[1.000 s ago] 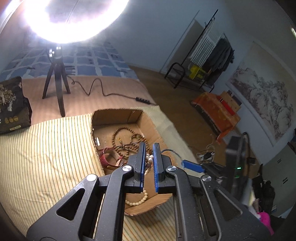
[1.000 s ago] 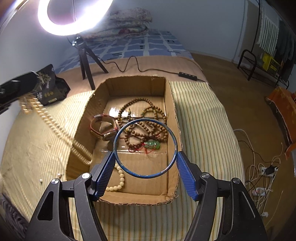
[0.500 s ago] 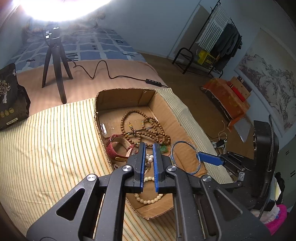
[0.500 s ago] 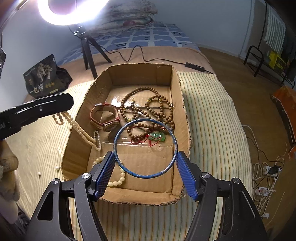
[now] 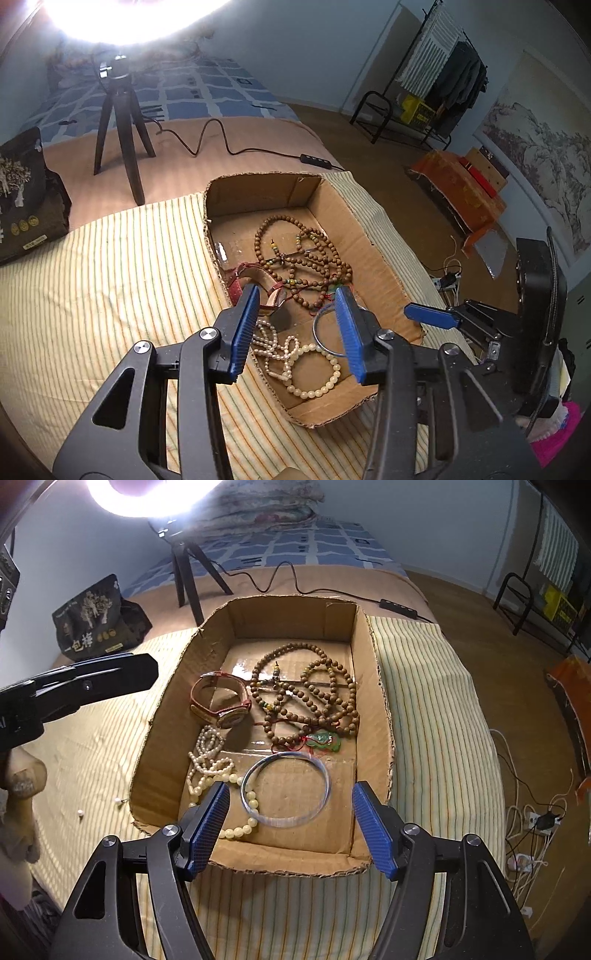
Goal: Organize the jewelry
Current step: 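Move both tools out of the box toward the two pearl earrings, then grasp one pearl earring with the left tool while the right tool grasps the other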
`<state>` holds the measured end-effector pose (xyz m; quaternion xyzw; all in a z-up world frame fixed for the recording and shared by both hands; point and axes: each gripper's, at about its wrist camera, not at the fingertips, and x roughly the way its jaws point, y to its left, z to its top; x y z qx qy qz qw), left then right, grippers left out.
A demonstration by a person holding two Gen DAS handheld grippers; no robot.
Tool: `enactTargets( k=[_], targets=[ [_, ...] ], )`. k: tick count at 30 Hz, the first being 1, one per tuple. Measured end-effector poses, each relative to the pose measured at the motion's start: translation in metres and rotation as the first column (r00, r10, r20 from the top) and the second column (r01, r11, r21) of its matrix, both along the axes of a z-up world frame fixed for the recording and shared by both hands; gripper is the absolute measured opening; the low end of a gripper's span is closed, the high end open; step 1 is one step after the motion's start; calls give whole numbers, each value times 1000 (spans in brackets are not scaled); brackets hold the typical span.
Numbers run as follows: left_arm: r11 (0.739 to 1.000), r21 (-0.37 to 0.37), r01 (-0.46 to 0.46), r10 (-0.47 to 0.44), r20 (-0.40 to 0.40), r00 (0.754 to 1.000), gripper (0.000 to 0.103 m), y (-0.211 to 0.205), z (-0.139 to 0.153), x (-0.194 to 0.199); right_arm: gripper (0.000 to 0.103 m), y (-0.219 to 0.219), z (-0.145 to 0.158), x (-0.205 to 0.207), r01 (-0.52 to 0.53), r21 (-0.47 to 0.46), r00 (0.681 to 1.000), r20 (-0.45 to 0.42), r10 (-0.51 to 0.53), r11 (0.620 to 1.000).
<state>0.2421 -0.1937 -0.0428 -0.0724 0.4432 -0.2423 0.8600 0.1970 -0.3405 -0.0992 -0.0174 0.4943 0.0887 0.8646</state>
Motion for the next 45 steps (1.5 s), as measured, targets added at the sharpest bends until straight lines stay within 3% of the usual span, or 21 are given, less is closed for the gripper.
enactTargets(
  k=[13, 26, 37, 45],
  targets=[
    [999, 33, -33, 32, 44, 999, 42, 42, 11, -16, 68, 7, 22, -17, 6, 12, 998, 56, -7, 1000],
    [991, 81, -109, 104, 66, 992, 43, 117, 8, -40, 68, 40, 44, -43, -60, 121, 988, 151, 41, 991],
    [986, 128, -103, 99, 37, 994, 43, 157, -12, -71, 68, 80, 29, -58, -139, 167, 982, 150, 115, 976],
    [988, 122, -90, 91, -4, 996, 43, 170, -36, -96, 68, 104, 10, -63, -174, 141, 978, 138, 155, 975]
  ],
)
